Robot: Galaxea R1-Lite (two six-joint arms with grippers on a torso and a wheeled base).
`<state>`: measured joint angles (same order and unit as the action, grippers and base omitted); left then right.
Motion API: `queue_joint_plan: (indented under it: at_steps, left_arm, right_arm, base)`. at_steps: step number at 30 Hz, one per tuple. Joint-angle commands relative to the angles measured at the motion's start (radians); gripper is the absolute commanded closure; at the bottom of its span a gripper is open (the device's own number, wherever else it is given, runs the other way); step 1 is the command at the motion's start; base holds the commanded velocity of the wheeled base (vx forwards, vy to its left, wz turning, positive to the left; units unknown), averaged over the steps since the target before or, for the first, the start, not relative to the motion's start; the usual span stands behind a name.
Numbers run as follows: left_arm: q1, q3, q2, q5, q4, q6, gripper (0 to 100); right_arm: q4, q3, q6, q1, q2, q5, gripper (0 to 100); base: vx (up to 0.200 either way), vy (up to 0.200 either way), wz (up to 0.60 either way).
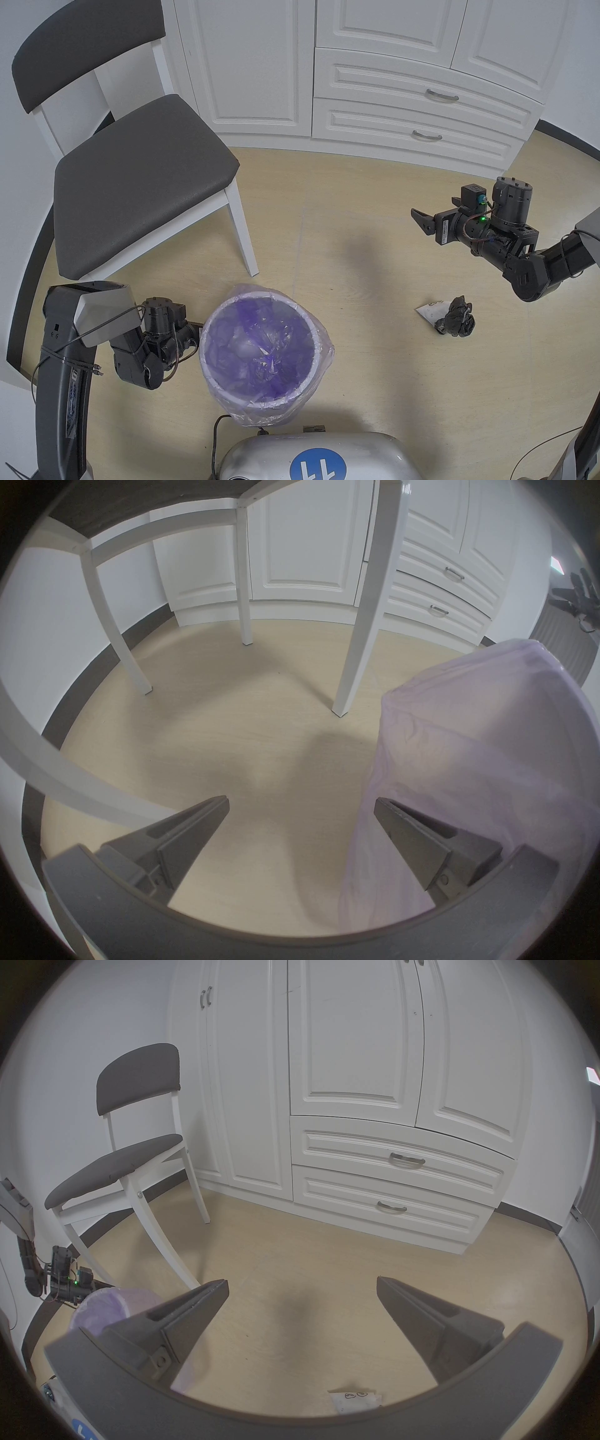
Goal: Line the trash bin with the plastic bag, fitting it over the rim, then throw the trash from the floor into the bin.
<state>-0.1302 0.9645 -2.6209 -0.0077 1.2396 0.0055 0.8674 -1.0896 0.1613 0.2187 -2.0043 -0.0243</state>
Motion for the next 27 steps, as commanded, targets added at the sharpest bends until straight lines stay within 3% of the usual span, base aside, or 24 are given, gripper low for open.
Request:
queue_joint_plan:
  at_steps: [1,6,12,14,20,26,27]
  left_arm:
    - [-0.005,-0.095,-0.007,0.000,0.060,-0.013,0]
    - [-0.014,-0.102,-0.004,0.003,0.052,-0.012,0]
    - [-0.029,0.003,-0.015,0.126,-0.029,-0.009,0]
    - [-0.029,0.000,-0.013,0.127,-0.026,-0.009,0]
    - [-0.026,-0.135,0.058,0.118,0.017,-0.007,0]
    - [-0.028,-0.325,0.122,0.037,0.178,-0.007,0]
    - [-0.023,-0.380,0.133,0.028,0.225,-0.007,0]
  right_arm:
    - [0.001,0.004,0.001,-0.001,0.004,0.001,0]
    - [0.001,0.008,0.001,-0.001,0.002,0.001,0]
    - [0.001,0.010,0.001,-0.002,0.005,0.001,0]
    - [0.001,0.010,0.001,-0.002,0.007,0.001,0]
    - [-0.001,0.062,-0.006,-0.024,0.058,-0.002,0]
    - [-0.005,0.139,-0.039,-0.032,0.122,0.009,0]
    - [-0.007,0.168,-0.088,-0.032,0.139,0.015,0]
  base:
    - [0.000,0.000,0.00]
    - [0.000,0.000,0.00]
    - [0.000,0.000,0.00]
    - [0.000,0.000,0.00]
    - [0.000,0.000,0.00]
    - [0.000,0.000,0.00]
    - [0.000,0.000,0.00]
